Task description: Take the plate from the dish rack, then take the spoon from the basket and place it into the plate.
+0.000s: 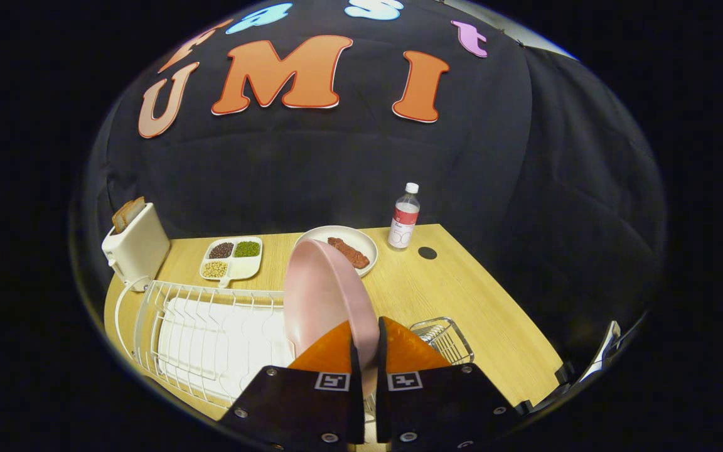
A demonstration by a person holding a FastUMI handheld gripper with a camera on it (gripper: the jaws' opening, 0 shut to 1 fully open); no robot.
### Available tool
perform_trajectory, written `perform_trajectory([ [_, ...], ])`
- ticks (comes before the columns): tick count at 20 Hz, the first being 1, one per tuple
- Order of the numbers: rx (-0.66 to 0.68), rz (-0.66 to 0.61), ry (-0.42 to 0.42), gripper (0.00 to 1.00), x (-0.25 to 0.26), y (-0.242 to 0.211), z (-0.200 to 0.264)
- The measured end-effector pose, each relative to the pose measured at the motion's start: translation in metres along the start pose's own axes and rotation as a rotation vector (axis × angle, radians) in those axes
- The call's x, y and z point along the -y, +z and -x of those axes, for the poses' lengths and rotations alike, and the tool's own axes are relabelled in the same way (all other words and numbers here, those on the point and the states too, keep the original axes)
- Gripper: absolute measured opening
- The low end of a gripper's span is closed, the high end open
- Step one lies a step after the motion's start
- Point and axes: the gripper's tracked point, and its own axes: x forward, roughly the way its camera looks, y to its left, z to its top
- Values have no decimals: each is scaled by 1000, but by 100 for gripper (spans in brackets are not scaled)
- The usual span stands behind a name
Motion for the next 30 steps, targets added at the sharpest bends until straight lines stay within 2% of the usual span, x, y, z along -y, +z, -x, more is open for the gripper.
perform_trajectory([
  [10, 32, 179, -87, 7, -12, 14, 9],
  [19, 24, 163, -248, 7, -14, 5, 37],
  [22, 66, 162, -296, 7, -9, 15, 48],
  [27, 22, 35, -214, 7, -11, -3, 80],
  [30, -27, -78, -93, 7, -24, -25, 104],
])
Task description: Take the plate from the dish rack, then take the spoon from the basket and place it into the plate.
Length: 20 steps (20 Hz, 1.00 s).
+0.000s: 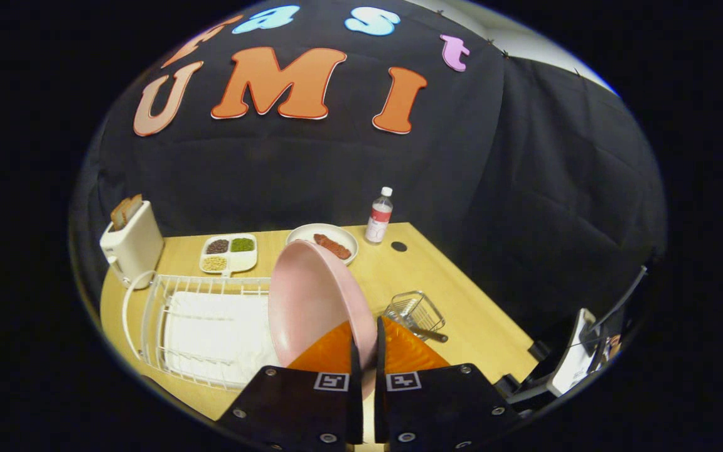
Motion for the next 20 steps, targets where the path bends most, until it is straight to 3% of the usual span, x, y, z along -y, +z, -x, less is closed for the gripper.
perform_trajectory([
  [4, -16, -3, 59, 7, 15, -23, 34],
  [10, -141, -116, 221, 7, 11, -84, 81],
  [20, -313, -225, 328, 7, 7, -176, 87],
])
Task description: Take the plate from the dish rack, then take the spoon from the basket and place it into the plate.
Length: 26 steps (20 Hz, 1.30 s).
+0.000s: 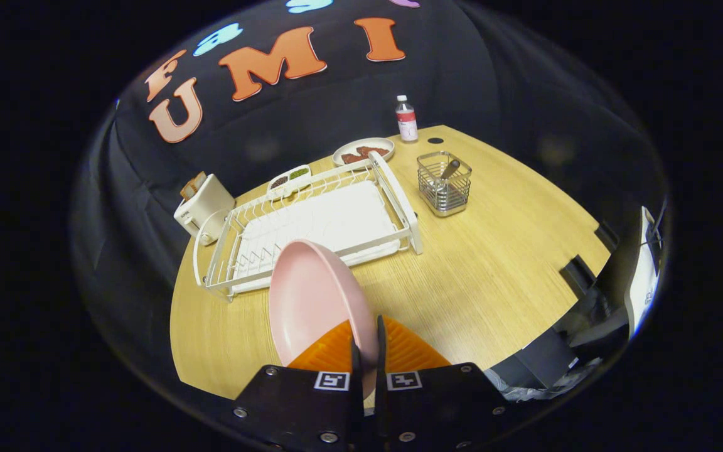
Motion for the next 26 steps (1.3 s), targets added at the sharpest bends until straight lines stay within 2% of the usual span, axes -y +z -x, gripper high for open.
perform_trajectory([
  [12, -183, -204, 110, 7, -14, -51, -54],
  [16, -201, -224, 114, 8, -14, -53, -53],
  [19, -206, -215, 90, 12, -8, -54, -58],
  [26, -227, -222, 98, 13, 1, -53, -59],
])
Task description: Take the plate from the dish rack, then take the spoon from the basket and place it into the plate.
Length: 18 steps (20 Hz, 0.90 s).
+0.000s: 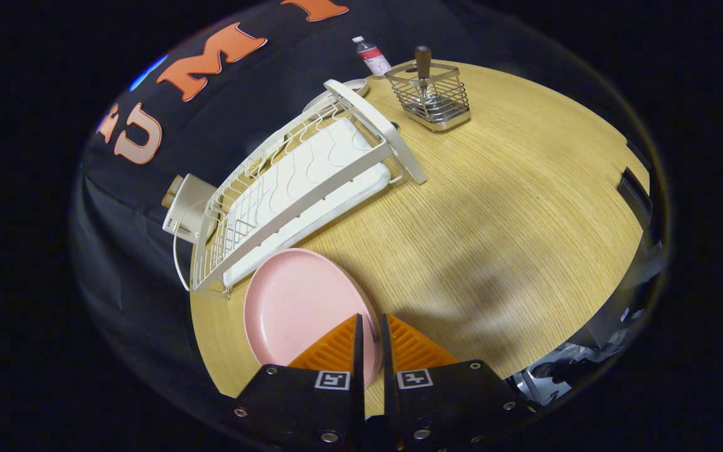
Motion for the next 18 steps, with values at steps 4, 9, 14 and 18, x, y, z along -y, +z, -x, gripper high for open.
perform_trajectory([
  [4, 84, -10, 12, 21, 8, 39, 16],
  [9, 275, 77, -83, 30, 49, 119, 58],
  [14, 464, 210, -144, 48, 56, 192, 90],
  [18, 570, 281, -162, 66, 50, 230, 94],
])
